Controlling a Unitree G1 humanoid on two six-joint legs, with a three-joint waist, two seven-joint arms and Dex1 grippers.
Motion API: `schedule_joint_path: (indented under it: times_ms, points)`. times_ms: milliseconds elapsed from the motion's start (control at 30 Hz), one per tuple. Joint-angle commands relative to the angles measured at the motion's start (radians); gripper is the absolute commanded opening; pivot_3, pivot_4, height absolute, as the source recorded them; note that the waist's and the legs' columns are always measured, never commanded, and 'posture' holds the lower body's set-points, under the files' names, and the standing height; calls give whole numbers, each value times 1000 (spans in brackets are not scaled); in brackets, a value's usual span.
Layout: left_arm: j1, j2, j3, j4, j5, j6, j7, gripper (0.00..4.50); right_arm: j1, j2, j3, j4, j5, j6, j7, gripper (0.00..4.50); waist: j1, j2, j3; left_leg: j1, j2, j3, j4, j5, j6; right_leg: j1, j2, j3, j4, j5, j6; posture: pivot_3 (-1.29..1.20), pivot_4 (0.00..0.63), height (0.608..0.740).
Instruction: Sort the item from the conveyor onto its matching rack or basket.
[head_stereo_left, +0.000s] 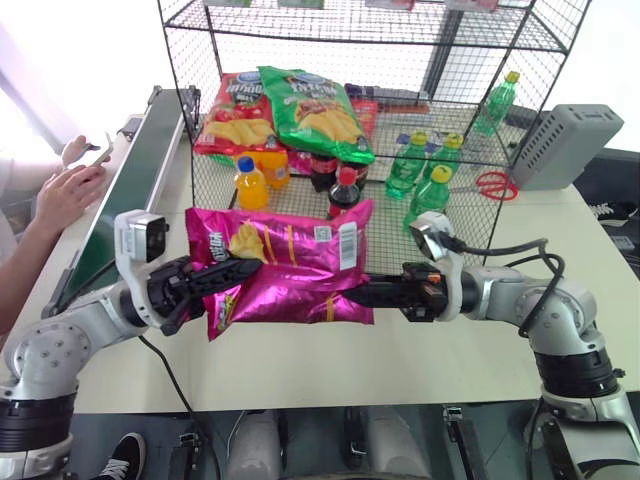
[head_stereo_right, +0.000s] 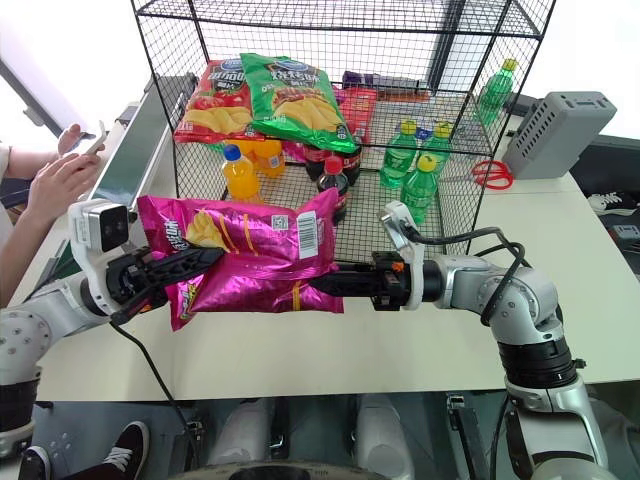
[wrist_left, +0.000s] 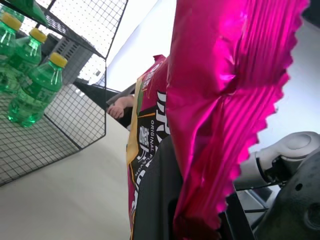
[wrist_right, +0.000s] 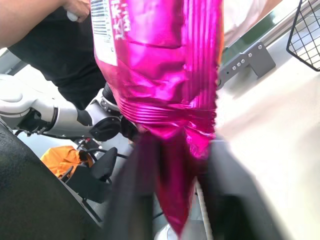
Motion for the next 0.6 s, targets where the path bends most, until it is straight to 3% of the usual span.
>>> schedule_joint_path:
  times_ms: [33, 133, 333, 467, 600]
  points:
    - [0, -2, 11, -34, 67, -29, 15, 266, -13, -11, -5, -20, -14, -25, 20, 5, 0, 0, 0, 0, 0, 0, 0, 0, 0, 0, 0, 0, 0, 0, 0, 0, 150, 740]
    - [2, -4, 25, -23, 66, -16, 17, 1323, -8, -24, -9, -14, -49, -57, 33, 0, 0, 0, 0, 0, 0, 0, 0, 0, 0, 0, 0, 0, 0, 0, 0, 0, 150, 740]
    - [15, 2, 73, -10, 137, -66, 9, 4299, 68, -115, -106, -35, -80, -131, 81, 0, 4, 0, 0, -1, 0, 0, 0, 0, 0, 0, 0, 0, -1, 0, 0, 0, 150, 740]
    - [12, -10, 77, -8, 208, -123, 0, 4446, 149, -171, -253, -82, -75, -212, 81, 0, 15, 0, 0, -2, 0, 0, 0, 0, 0, -1, 0, -1, -2, 0, 0, 0, 150, 740]
    - [-25, -44, 59, 25, 294, -204, -3, 4446, 164, -198, -404, -83, -194, -415, 38, 0, 22, 0, 0, -2, 0, 1, 0, 0, 0, -1, 0, 0, -3, 0, 0, 0, 150, 740]
